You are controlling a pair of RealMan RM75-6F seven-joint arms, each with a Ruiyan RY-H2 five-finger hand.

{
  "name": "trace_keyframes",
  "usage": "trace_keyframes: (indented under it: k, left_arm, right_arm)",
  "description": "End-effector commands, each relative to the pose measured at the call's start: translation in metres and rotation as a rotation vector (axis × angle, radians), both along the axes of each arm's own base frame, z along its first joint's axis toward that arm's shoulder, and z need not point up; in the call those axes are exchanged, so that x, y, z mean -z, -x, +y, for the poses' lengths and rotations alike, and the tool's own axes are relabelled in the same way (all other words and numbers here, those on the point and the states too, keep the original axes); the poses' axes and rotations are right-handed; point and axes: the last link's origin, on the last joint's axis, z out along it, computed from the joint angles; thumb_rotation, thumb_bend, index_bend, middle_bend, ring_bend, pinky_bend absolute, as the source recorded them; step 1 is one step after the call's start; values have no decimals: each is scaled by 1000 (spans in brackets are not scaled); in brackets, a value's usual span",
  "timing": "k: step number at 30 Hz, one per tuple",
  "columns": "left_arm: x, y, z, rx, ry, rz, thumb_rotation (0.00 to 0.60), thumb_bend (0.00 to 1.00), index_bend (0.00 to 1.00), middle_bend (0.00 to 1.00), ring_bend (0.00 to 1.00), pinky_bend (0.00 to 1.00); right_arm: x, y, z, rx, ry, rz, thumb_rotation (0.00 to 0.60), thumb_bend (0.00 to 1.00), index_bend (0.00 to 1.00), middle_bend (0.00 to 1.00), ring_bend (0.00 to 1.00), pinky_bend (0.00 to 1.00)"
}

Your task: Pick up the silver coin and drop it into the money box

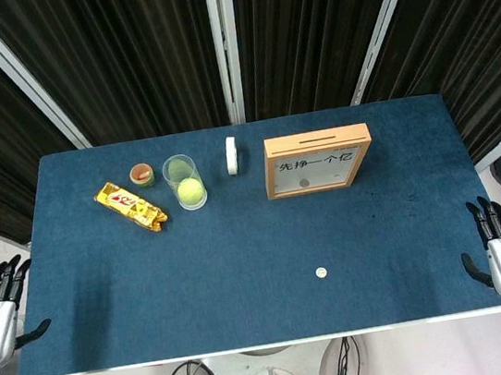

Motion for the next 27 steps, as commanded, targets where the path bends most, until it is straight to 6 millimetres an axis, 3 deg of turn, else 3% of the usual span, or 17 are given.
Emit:
trace_keyframes:
  k: [1, 17, 27]
  left_arm:
    - [0, -1, 0, 5, -2, 1, 600, 124, 50, 0, 0, 0]
    - [3, -1, 0, 4, 9, -3, 600, 124, 49, 0, 0, 0]
    - [4, -1, -2, 7, 4, 3, 600, 124, 50, 0, 0, 0]
  right_arm:
    - [0, 0, -1, -2, -2, 0, 600, 282, 0, 0, 0, 0]
    - [12, -12, 0, -49, -71, 6, 600, 282, 0, 0, 0, 0]
    - [39, -44, -13, -184, -217, 95, 600, 282, 0, 0, 0, 0]
